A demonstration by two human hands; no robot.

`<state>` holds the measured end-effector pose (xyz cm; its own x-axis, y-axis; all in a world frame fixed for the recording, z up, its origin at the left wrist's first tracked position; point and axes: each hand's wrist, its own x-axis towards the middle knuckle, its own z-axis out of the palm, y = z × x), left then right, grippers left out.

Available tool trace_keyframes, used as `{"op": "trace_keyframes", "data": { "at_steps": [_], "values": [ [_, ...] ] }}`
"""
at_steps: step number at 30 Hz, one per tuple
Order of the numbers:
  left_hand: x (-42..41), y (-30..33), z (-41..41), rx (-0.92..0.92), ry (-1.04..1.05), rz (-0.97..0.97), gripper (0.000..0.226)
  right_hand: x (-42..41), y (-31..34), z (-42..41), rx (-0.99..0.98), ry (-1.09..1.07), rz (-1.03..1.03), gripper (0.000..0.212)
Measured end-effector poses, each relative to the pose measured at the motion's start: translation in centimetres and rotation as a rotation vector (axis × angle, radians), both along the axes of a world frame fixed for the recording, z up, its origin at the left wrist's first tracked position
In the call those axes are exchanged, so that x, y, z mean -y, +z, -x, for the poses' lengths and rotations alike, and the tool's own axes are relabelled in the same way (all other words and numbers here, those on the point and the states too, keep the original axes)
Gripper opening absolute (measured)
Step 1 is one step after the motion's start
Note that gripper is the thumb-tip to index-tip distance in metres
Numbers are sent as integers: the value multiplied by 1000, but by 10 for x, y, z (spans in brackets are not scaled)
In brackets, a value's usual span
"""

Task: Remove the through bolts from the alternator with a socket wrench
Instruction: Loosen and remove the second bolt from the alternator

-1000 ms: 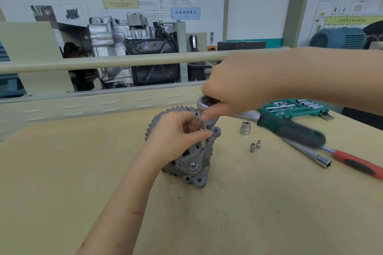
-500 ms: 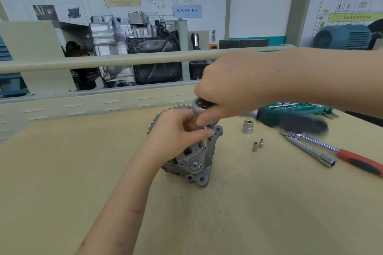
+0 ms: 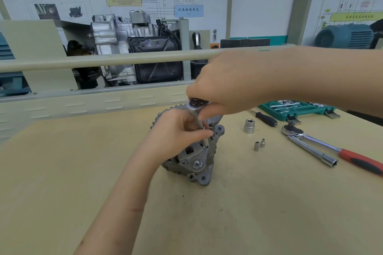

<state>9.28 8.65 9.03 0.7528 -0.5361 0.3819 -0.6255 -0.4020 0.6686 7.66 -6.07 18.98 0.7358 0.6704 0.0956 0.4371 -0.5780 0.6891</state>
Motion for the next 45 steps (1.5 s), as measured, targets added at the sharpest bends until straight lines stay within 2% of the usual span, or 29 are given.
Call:
{"op": "trace_keyframes", "data": {
  "at_steps": [2,5,7,11,13,16,19,21,23,26,31,33,35,37,39,42,45],
  "values": [
    [3,0,0,60,30,1,17,1,-2,2,71,-7,-22,27],
    [5,-1,0,85,39,-1,19,1,-4,8,61,-49,-18,26],
    [5,-2,0,56,49,-3,11,0,-6,10,78,-53,-42,21],
    [2,-1,0,-41,-26,-3,10,0,-9,6,2,-53,-98,24],
    [-1,0,0,-62,-35,-13,10,-3,-12,0,31,-47,-66,22],
    [-1,0,-1,-18,9,-21,5,-4,-7,-5,52,-96,-48,22],
    [2,-1,0,64,63,-52,14,-1,2,-1,-28,28,-11,27],
    [3,-1,-1,88,72,-50,15,0,1,3,20,31,-18,24],
    [3,-1,-1,71,71,-41,12,-2,-4,6,100,-8,-25,20],
    [1,-3,-2,14,36,-35,5,-4,-11,3,71,-66,-45,19],
    [1,-3,-1,-26,32,-10,3,-2,-8,-3,30,-23,-87,20],
    [4,-3,0,28,68,-33,8,-3,-1,-2,-1,3,-58,24],
    [6,-4,0,85,101,-33,19,-3,3,-1,-18,-18,-122,26],
    [6,-5,0,84,99,-9,27,-3,3,-1,-36,15,-86,26],
    [6,-5,-2,51,73,-23,23,-3,-1,1,-25,21,-75,25],
    [3,-3,-1,-18,19,-31,12,-3,-4,7,0,-52,-206,22],
    [1,-3,-1,-52,-3,-6,7,-4,-8,-2,10,-25,-164,25]
  ]
}}
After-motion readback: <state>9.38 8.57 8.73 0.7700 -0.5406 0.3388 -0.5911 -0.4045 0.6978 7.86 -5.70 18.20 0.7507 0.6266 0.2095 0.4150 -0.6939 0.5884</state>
